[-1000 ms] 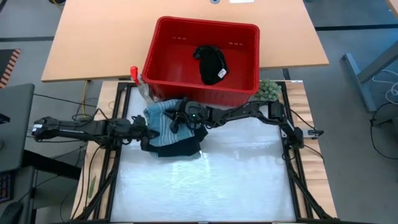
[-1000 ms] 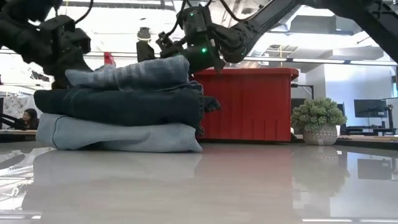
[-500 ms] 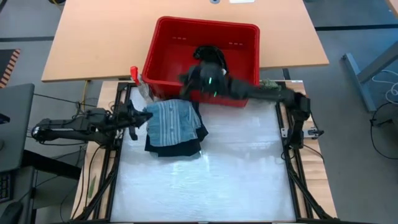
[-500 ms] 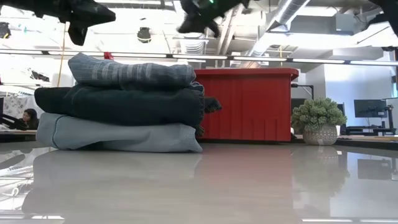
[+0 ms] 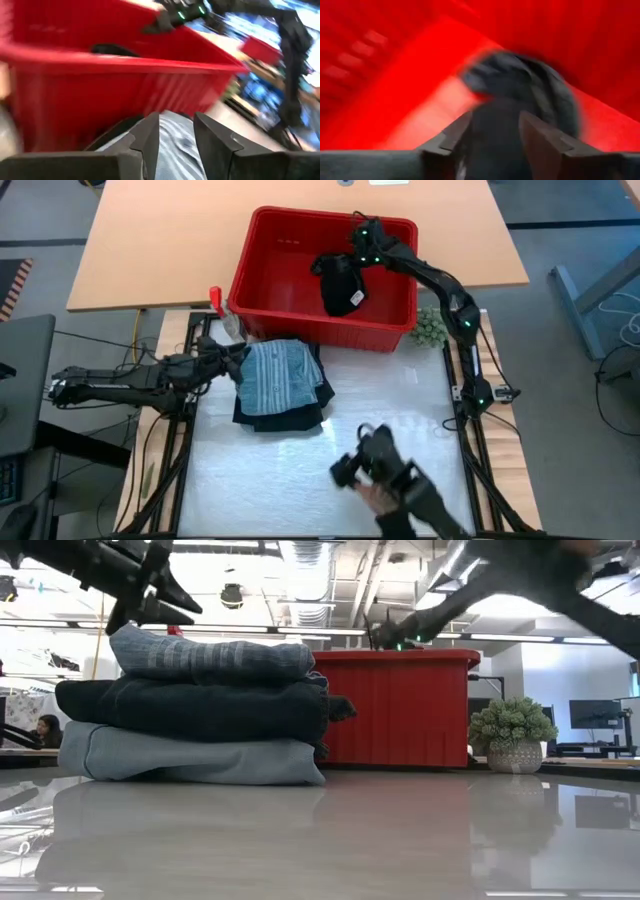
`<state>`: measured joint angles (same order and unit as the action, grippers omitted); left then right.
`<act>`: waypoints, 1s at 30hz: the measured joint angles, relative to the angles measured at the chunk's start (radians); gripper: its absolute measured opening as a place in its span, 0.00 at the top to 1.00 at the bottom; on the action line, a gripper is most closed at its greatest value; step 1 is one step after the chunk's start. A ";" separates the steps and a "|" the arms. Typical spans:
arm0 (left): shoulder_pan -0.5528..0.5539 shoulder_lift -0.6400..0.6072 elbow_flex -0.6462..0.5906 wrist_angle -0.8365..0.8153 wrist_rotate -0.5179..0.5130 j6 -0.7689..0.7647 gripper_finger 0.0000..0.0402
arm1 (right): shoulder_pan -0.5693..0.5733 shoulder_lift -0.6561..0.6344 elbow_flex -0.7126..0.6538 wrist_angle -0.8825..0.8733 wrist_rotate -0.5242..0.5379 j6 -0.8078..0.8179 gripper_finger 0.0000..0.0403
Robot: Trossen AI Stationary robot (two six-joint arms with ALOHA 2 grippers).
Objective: Fold laundry
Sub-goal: Fold the black boxer from the red laundry bin
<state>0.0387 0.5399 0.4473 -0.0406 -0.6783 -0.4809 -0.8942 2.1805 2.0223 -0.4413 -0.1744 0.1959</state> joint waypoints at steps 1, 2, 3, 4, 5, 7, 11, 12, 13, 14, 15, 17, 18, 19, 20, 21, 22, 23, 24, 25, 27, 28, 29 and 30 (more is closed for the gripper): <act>0.008 0.011 0.000 -0.001 -0.022 -0.048 0.72 | -0.026 0.039 0.025 -0.022 0.003 -0.021 0.54; 0.015 0.021 0.000 -0.002 -0.034 -0.088 0.71 | -0.044 0.073 0.056 -0.054 0.004 -0.046 0.50; 0.023 0.028 0.000 -0.005 -0.039 -0.118 0.71 | -0.058 0.104 0.093 -0.073 0.004 -0.077 0.47; 0.030 0.036 0.000 -0.009 -0.043 -0.143 0.70 | -0.068 0.134 0.133 -0.089 0.003 -0.102 0.43; 0.038 0.043 0.000 -0.013 -0.043 -0.165 0.70 | -0.077 0.164 0.175 -0.116 -0.002 -0.119 0.40; 0.054 0.055 0.000 -0.022 -0.043 -0.206 0.69 | -0.087 0.234 0.259 -0.200 -0.004 -0.155 0.35; 0.082 0.071 0.000 -0.023 -0.024 -0.230 0.69 | -0.087 0.329 0.305 -0.314 0.025 -0.230 0.31; 0.091 0.071 0.000 -0.023 -0.011 -0.231 0.69 | -0.085 0.333 0.299 -0.332 0.027 -0.241 0.30; 0.097 0.071 0.000 -0.025 0.000 -0.231 0.69 | -0.080 0.341 0.302 -0.341 0.027 -0.246 0.30; 0.104 0.071 0.000 -0.026 0.012 -0.231 0.69 | -0.078 0.345 0.306 -0.351 0.027 -0.247 0.30; 0.109 0.070 0.000 -0.029 0.019 -0.231 0.69 | -0.077 0.351 0.307 -0.370 0.029 -0.251 0.30; 0.120 0.069 0.000 -0.032 0.032 -0.231 0.69 | -0.074 0.369 0.305 -0.400 0.047 -0.274 0.30; 0.125 0.069 0.000 -0.032 0.040 -0.231 0.69 | -0.071 0.371 0.306 -0.400 0.061 -0.277 0.31; 0.128 0.068 0.000 -0.032 0.048 -0.232 0.69 | -0.066 0.371 0.306 -0.399 0.066 -0.284 0.33; 0.130 0.068 0.000 -0.032 0.059 -0.233 0.69 | -0.065 0.371 0.306 -0.394 0.069 -0.291 0.37; 0.132 0.068 0.000 -0.033 0.073 -0.236 0.69 | -0.063 0.370 0.306 -0.386 0.073 -0.301 0.41; 0.132 0.068 0.000 -0.037 0.081 -0.237 0.69 | -0.060 0.370 0.312 -0.385 0.077 -0.308 0.48; 0.132 0.068 0.000 -0.040 0.092 -0.239 0.69 | -0.060 0.370 0.326 -0.390 0.085 -0.319 0.56; 0.132 0.068 0.000 -0.041 0.097 -0.239 0.69 | -0.054 0.370 0.332 -0.386 0.102 -0.332 0.65; 0.132 0.068 0.000 -0.043 0.103 -0.239 0.69 | -0.050 0.357 0.327 -0.365 0.117 -0.347 0.74; 0.132 0.068 0.000 -0.038 0.129 -0.239 0.69 | -0.043 0.328 0.323 -0.333 0.134 -0.383 0.91; 0.132 0.068 0.000 -0.034 0.140 -0.239 0.69 | -0.036 0.305 0.323 -0.312 0.147 -0.407 0.93; 0.132 0.068 0.000 -0.032 0.157 -0.239 0.69 | -0.029 0.278 0.323 -0.293 0.166 -0.419 0.93; 0.132 0.068 0.000 -0.031 0.172 -0.239 0.69 | -0.021 0.241 0.325 -0.275 0.186 -0.430 0.92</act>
<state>0.1711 0.6077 0.4473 -0.0711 -0.5060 -0.7195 -0.9152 2.4219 2.3474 -0.7164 0.0120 -0.2342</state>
